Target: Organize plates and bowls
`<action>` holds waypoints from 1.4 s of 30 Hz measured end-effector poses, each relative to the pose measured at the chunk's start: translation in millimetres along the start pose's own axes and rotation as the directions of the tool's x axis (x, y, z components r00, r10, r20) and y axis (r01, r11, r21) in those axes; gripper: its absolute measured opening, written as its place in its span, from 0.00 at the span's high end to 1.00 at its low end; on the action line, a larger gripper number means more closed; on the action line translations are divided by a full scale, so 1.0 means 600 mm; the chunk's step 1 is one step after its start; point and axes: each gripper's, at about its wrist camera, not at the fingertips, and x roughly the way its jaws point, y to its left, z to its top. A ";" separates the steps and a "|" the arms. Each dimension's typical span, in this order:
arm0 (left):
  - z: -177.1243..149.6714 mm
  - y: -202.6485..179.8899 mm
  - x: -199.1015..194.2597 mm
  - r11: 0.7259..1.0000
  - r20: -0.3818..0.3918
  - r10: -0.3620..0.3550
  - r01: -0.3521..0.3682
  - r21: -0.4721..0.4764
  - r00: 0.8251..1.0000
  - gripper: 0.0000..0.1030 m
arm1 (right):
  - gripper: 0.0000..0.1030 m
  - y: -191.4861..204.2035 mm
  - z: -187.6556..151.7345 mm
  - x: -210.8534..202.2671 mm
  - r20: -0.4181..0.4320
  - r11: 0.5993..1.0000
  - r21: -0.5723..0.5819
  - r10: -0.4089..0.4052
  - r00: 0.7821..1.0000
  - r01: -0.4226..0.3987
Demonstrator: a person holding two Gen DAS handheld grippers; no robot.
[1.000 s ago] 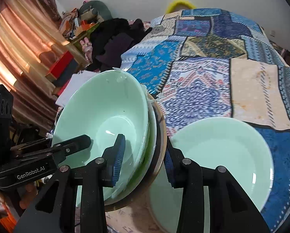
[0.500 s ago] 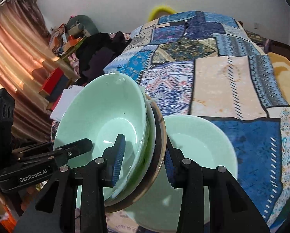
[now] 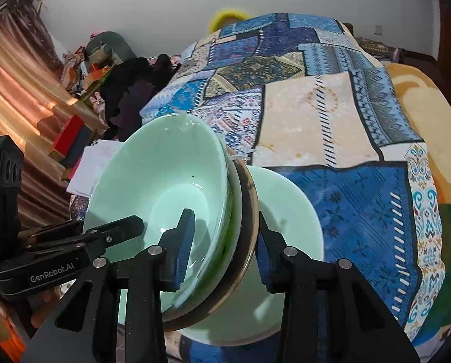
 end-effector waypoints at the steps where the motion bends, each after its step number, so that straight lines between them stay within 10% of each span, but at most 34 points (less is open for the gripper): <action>1: -0.001 -0.002 0.004 1.000 -0.005 -0.002 0.002 0.002 1.000 0.65 | 0.66 -0.003 -0.002 0.001 -0.003 1.000 0.003 -0.003 1.000 0.003; 22: -0.010 -0.004 0.073 0.998 -0.079 -0.059 0.061 0.017 0.995 0.67 | 0.64 -0.028 -0.023 0.008 -0.011 1.000 0.018 -0.018 1.000 0.018; 35: -0.008 -0.002 -0.023 0.997 0.111 0.023 -0.031 0.076 0.994 0.64 | 0.59 -0.005 -0.016 -0.048 0.062 0.996 -0.040 -0.073 0.995 0.076; 42: -0.021 -0.026 -0.137 0.991 0.302 -0.002 -0.038 0.127 0.953 0.52 | 0.51 0.029 -0.006 -0.140 0.219 0.993 -0.090 -0.053 0.974 0.075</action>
